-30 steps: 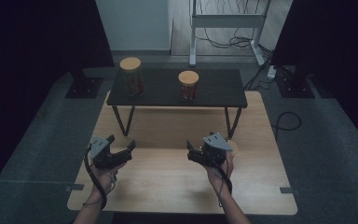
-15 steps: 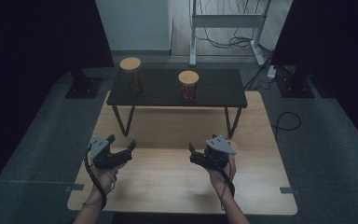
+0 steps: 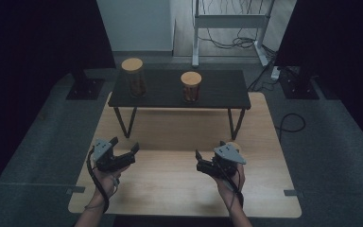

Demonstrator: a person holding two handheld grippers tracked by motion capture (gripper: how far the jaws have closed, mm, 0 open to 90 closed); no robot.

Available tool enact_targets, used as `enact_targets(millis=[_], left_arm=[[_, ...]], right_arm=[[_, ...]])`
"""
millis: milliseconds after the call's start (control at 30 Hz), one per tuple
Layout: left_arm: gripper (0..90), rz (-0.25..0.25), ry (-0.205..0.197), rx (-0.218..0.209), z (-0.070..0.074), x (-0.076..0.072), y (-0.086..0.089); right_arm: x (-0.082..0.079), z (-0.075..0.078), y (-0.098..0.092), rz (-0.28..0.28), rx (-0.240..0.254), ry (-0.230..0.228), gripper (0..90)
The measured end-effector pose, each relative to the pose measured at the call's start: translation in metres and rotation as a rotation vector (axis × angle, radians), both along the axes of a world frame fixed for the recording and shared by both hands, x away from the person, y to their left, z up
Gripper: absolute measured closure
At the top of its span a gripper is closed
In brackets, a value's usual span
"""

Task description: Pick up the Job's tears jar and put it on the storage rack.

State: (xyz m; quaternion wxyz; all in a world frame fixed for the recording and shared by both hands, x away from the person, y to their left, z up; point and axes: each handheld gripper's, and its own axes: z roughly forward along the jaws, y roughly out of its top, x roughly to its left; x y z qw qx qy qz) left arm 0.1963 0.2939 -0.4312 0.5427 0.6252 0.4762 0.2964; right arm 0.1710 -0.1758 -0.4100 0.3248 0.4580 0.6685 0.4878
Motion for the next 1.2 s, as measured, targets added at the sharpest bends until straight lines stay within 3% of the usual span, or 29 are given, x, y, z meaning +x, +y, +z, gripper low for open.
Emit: enact_targets(millis=[733, 1200], left_arm=[[7.6, -0.009, -0.007, 0.005, 0.001, -0.002, -0.002], [7.5, -0.012, 0.004, 0.010, -0.001, 0.000, -0.003]], right_arm=[[-0.022, -0.001, -0.010, -0.045, -0.007, 0.012, 4.6], [-0.029, -0.008, -0.012, -0.105, -0.010, 0.054, 1.5]])
